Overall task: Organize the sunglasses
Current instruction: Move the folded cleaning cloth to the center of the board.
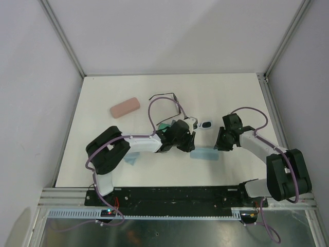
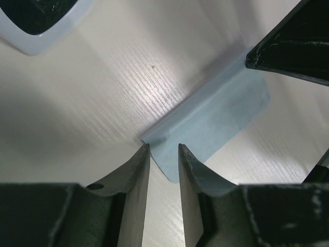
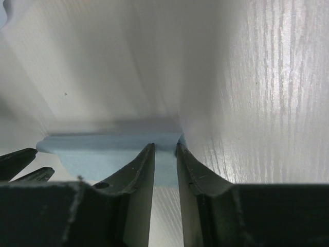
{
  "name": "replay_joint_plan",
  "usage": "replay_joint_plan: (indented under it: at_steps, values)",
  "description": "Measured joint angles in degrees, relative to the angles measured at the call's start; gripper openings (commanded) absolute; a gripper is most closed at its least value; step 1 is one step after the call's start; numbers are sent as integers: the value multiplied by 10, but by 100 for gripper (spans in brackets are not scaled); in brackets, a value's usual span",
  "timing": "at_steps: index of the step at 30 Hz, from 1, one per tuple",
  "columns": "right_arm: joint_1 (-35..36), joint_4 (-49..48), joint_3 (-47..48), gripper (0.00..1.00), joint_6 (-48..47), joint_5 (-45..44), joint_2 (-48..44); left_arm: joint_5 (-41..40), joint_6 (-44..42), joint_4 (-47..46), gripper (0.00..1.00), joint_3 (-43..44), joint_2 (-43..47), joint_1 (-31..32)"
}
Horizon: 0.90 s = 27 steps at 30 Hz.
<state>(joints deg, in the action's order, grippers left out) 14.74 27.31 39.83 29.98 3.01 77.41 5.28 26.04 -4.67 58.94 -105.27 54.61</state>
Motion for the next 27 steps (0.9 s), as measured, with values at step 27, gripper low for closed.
replay_joint_plan:
  at_steps: [27]
  values:
    - [-20, -19, 16, 21, -11, 16, 38, 12, 0, 1, 23, 32, -40, -17]
